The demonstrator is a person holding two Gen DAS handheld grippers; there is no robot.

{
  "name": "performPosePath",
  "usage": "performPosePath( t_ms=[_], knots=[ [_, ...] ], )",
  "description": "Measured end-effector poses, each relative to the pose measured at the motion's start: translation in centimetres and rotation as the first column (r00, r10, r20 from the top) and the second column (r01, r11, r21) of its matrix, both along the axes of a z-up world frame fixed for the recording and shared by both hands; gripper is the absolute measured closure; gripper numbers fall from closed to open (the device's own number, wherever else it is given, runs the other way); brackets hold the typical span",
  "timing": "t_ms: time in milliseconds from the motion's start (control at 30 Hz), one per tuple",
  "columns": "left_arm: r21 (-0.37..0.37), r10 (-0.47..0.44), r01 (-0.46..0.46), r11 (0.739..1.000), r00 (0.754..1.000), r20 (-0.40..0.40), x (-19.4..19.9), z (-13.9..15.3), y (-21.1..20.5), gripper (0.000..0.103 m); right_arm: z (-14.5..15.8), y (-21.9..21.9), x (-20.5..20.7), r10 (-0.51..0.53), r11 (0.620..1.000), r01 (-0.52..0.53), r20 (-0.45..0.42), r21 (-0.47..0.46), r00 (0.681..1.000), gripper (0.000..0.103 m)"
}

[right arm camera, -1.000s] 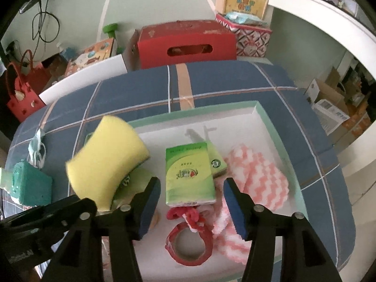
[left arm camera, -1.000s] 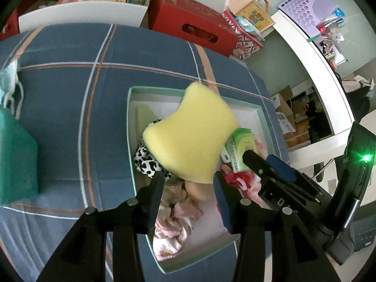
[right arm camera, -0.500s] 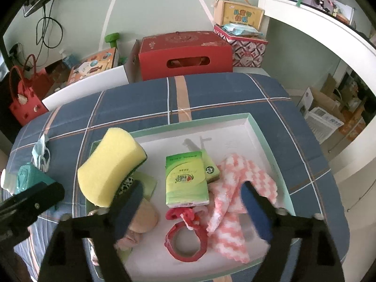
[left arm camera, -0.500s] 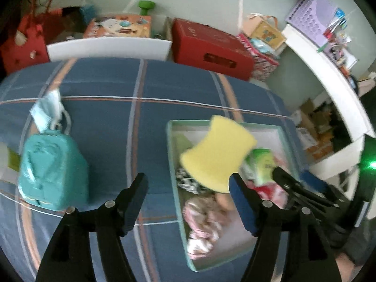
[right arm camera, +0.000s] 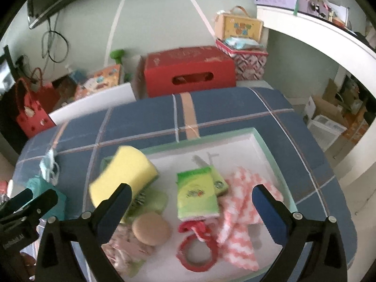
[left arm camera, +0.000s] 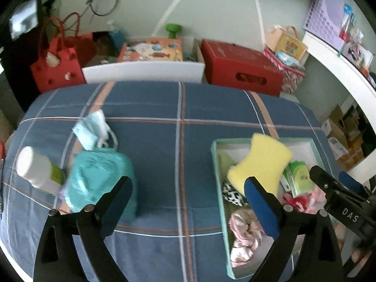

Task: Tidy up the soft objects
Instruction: 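Move both open grippers back from the tray toward the white bottle and mask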

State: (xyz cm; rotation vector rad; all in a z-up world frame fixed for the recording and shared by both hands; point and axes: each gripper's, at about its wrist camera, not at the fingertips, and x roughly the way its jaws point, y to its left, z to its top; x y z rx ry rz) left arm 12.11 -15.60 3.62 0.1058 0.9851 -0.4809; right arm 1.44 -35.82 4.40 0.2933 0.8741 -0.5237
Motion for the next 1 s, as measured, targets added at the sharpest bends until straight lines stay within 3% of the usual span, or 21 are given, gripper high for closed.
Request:
performPosePath(
  t_ms=[200, 433, 700, 1000],
  knots=[
    [0.010, 0.097, -0.098, 0.995, 0.993, 0.068, 0.9, 1.7, 4.0, 0.007, 0.5, 2.0, 1.4, 0.063, 0.998, -0.064, 0.030, 0.005, 0.998, 0.000],
    [0.062, 0.232, -0.239, 0.969, 0.968, 0.095, 2.9, 1.7, 9.6, 0.007, 0.5, 5.5, 3.3, 0.166, 0.985, -0.168, 0.052, 0.027, 0.985, 0.000],
    [0.166, 0.323, -0.333, 0.928, 0.942, 0.086, 4.1, 0.0, 14.4, 0.007, 0.3, 11.1, 5.5, 0.305, 0.952, -0.306, 0.048, 0.021, 0.951, 0.000],
    [0.199, 0.366, -0.365, 0.909, 0.930, 0.034, 4.8, -1.7, 18.1, 0.007, -0.1, 15.7, 7.0, 0.395, 0.918, -0.397, 0.052, 0.022, 0.917, 0.000]
  ],
)
